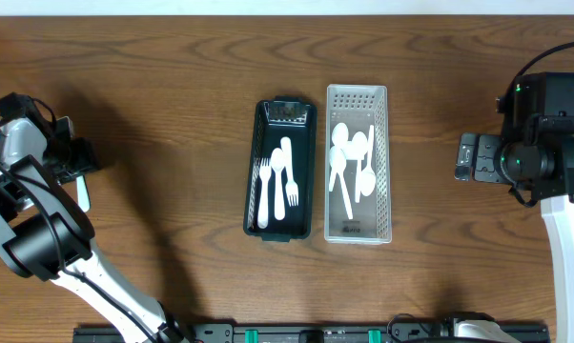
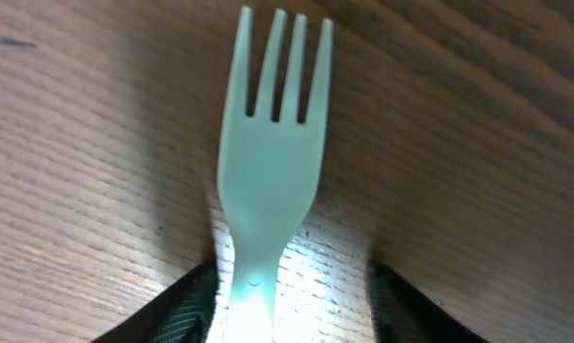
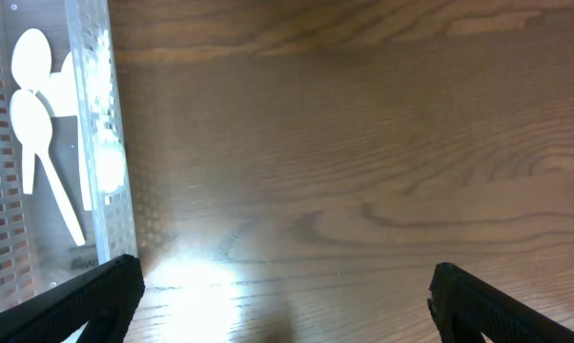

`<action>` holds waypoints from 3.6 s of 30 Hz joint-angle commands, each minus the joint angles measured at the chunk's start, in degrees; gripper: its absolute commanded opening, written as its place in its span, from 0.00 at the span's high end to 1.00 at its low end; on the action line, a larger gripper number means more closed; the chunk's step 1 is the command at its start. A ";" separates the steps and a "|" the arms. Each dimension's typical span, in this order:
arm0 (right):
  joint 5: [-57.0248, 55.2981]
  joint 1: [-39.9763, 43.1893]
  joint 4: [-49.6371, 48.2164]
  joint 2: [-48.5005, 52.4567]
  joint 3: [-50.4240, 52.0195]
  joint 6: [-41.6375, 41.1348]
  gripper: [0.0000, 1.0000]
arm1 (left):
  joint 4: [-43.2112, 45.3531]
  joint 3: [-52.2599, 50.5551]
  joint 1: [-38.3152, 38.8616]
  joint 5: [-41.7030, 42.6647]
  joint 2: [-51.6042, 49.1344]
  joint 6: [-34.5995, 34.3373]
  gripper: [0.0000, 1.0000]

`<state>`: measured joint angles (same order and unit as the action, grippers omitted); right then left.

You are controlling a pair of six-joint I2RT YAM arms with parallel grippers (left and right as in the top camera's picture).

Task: Pack container

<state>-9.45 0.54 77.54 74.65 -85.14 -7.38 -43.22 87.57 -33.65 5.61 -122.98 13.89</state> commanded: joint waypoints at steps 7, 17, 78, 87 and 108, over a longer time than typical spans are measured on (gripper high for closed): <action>0.04 0.26 0.07 0.37 0.20 -0.28 0.01 | -0.83 -0.46 0.07 0.63 -1.16 0.39 0.75; 0.04 0.26 0.09 0.37 0.20 -0.28 0.01 | -0.13 -0.44 0.09 0.63 -1.07 -1.99 0.94; 0.04 0.26 -3.19 7.30 0.20 -0.24 0.01 | -9.07 -0.15 63.84 -0.61 12.39 -16.41 0.46; 0.52 0.24 -3.37 7.76 0.20 -0.24 0.03 | -12.87 1.75 60.19 -10.19 24.50 -16.15 0.10; 7.17 -4.26 -4.61 24.22 0.22 1.29 0.98 | -16.55 -3.08 41.35 2.14 15.30 -17.84 0.29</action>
<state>-3.40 -1.58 73.12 96.38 -85.06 -7.05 -59.37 84.88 7.55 5.15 -105.84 -3.81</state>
